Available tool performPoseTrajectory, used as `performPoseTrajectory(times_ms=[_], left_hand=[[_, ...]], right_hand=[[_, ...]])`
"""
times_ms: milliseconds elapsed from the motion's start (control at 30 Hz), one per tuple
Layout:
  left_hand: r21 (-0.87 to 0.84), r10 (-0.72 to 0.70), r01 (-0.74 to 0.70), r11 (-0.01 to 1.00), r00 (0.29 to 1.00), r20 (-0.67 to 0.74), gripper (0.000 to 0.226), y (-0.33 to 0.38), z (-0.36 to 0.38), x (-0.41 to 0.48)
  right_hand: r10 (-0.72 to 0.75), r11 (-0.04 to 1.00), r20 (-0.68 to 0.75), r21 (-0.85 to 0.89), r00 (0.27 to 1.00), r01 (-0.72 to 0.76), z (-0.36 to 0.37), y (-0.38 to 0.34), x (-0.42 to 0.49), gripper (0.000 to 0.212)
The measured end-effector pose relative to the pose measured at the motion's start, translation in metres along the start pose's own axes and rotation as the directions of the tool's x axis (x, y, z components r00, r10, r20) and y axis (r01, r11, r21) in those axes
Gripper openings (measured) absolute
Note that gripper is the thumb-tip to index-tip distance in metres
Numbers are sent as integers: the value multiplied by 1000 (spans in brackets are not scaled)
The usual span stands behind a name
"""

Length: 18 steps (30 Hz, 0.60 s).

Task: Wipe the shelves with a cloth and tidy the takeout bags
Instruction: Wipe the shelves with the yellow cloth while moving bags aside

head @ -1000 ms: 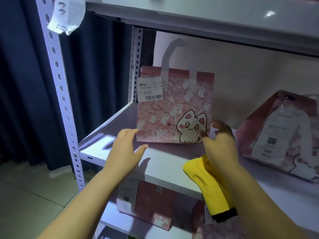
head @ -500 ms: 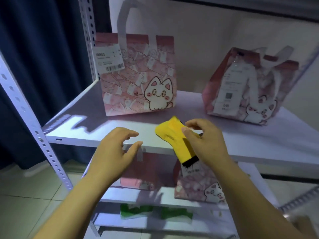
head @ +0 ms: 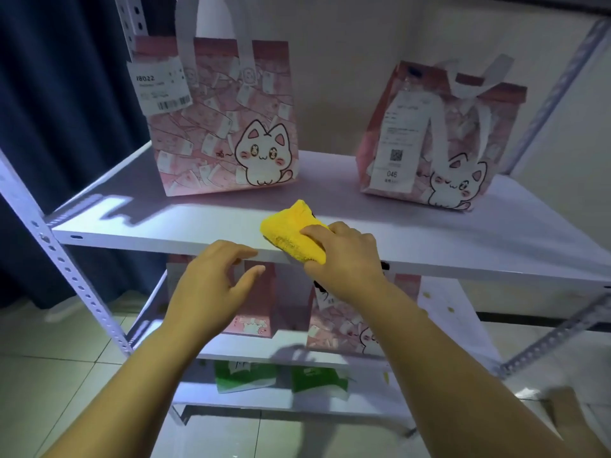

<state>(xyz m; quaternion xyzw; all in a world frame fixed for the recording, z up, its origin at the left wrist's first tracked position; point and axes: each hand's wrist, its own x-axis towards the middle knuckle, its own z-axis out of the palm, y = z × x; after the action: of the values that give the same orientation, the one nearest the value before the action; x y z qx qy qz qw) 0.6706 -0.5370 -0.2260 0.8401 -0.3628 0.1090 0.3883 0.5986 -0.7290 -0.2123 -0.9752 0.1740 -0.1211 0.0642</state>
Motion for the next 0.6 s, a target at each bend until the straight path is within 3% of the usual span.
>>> performPoseTrajectory(times_ms=[200,333,600], left_hand=[[-17,14,-14,1000,1000,-2,19,50,43,-28],[2,29,-29,1000,997,69,18,88,89,-59],[41,-42,33,999,964,264,20,150,199,-121]], right_hand=[[-107,986,-8,128,994,107,-18,58,-67,52],[-107,973,5,206,994,103,-24,121,-123,51],[129,984,188,95,974,-149,7,253,-217,48]])
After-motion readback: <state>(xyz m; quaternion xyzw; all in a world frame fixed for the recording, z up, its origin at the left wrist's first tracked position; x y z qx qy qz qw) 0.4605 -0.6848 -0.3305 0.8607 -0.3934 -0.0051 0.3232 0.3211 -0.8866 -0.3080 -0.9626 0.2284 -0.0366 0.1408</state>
